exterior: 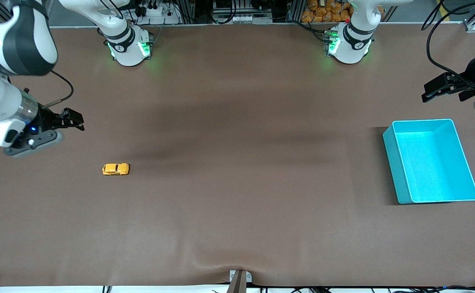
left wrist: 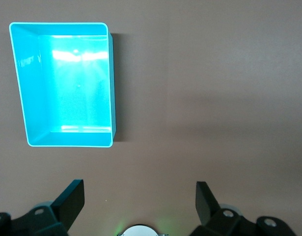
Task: Wind and store yellow beetle car
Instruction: 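Reach the right gripper down to the yellow toy car, then close the right gripper around the yellow car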
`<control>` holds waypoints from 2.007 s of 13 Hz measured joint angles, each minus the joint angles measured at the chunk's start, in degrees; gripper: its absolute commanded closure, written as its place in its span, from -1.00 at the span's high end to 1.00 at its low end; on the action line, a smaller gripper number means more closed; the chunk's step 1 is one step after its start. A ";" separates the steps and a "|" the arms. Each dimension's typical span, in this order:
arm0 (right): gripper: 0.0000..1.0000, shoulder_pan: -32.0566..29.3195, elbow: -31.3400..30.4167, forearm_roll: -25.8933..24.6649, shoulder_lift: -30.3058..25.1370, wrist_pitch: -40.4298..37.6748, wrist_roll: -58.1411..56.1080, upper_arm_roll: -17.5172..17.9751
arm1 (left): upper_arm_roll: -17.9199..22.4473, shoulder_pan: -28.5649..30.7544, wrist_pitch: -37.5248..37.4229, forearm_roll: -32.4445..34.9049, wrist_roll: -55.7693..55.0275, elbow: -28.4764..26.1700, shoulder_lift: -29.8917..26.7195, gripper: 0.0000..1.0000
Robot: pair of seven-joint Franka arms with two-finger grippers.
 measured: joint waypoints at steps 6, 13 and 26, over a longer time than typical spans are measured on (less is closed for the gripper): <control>1.00 -1.07 -1.75 0.00 6.32 2.69 -25.07 -0.23 | 0.03 0.02 0.00 0.00 0.00 0.01 0.00 1.00; 1.00 -1.36 -3.44 0.01 14.65 15.44 -51.20 -0.31 | 0.05 0.02 0.00 0.00 0.00 0.01 0.00 1.00; 0.83 -0.47 -15.36 0.03 19.07 40.82 -63.61 0.14 | 0.07 0.02 0.00 0.00 0.00 0.01 0.00 1.00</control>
